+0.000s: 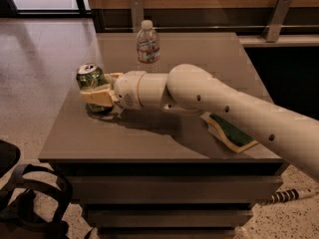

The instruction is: Place green can upright

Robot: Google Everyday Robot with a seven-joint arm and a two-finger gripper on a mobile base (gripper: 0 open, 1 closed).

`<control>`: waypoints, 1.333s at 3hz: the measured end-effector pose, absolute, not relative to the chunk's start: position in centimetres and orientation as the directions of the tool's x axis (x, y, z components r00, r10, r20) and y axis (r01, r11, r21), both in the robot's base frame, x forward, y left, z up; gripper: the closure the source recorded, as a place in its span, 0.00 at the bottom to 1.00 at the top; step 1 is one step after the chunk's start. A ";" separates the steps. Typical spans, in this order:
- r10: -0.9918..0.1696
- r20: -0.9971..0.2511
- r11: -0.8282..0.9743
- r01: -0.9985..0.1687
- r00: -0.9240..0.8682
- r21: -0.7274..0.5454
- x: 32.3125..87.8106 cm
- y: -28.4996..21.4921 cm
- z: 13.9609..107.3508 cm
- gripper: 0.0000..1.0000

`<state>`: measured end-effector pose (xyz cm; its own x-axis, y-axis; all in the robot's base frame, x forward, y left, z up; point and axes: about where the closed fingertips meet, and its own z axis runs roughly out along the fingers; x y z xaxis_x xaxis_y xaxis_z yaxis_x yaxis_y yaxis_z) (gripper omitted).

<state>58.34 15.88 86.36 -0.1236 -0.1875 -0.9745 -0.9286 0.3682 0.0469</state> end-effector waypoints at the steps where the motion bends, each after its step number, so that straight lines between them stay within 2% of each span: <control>1: -0.187 -0.974 0.368 -0.929 -0.124 0.047 58.3 15.9 86.5 0.76; 4: -0.188 -0.974 0.367 -0.929 -0.123 0.047 58.3 16.0 86.5 0.05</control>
Offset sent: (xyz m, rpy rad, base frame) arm 0.0000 0.0000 0.0010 0.0000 0.0000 0.0000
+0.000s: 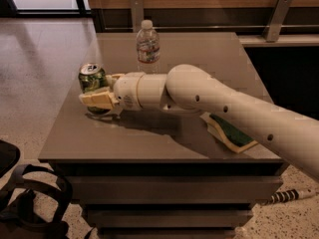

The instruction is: Place green can upright

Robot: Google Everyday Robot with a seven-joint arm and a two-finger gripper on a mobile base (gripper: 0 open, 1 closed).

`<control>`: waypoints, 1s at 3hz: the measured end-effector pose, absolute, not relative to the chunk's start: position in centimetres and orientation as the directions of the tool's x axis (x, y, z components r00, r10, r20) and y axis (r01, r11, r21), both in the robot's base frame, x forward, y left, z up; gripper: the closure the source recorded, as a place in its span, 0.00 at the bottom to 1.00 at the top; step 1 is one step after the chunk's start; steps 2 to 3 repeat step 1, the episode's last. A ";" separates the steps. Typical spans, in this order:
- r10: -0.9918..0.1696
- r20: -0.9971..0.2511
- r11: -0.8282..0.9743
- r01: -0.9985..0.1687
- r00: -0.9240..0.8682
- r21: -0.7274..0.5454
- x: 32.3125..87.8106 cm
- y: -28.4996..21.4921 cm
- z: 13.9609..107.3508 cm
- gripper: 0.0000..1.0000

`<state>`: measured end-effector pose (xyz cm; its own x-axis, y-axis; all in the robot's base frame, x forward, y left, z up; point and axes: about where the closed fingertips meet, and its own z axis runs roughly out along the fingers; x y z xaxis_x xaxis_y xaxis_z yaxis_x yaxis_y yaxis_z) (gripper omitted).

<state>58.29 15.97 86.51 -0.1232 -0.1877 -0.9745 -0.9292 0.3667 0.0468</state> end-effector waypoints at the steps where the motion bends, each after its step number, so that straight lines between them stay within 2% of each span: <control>1: -0.188 -0.974 0.365 -0.930 -0.123 0.047 58.2 16.1 86.5 0.00; 3: -0.188 -0.974 0.365 -0.930 -0.123 0.047 58.2 16.1 86.5 0.00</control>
Offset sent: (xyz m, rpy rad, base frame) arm 0.0000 0.0000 0.0000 0.0000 0.0000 0.0000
